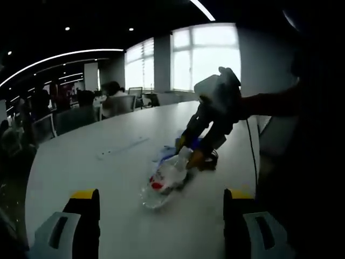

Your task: Arrange the tabletop items into an orderly group along one side of the table until the central work area is clear of visible clutter.

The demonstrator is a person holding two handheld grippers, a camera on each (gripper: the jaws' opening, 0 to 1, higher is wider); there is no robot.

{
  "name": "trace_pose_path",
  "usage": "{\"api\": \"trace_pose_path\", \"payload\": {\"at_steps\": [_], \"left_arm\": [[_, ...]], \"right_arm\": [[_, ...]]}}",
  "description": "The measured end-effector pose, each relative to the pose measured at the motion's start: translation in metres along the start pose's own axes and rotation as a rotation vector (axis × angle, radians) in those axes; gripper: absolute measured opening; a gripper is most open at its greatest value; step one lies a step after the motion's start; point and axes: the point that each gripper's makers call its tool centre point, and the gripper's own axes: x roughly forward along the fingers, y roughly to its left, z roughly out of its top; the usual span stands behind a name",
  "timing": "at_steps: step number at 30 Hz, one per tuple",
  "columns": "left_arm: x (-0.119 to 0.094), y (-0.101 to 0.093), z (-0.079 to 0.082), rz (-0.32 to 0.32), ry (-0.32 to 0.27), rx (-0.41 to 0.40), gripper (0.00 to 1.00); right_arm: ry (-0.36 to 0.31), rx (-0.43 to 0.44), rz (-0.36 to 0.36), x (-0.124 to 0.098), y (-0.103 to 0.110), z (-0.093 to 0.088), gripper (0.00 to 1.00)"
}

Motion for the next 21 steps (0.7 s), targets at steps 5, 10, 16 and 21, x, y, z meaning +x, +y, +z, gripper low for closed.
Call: {"api": "trace_pose_path", "payload": {"at_steps": [5, 10, 16, 21], "left_arm": [[-0.001, 0.004, -0.002, 0.004, -0.001, -0.005, 0.93], [-0.002, 0.005, -0.002, 0.007, -0.003, -0.01, 0.93], [-0.002, 0.005, 0.002, 0.011, -0.012, -0.012, 0.93], [-0.004, 0.004, 0.005, 0.015, -0.014, -0.013, 0.93]], "right_arm": [[0.012, -0.026, 0.032, 0.005, -0.004, 0.01, 0.18], [0.02, -0.05, 0.06, 0.01, -0.007, 0.023, 0.18], [0.008, -0.063, 0.089, 0.019, -0.012, 0.042, 0.18], [-0.008, -0.061, 0.11, 0.026, -0.014, 0.055, 0.18]]}}
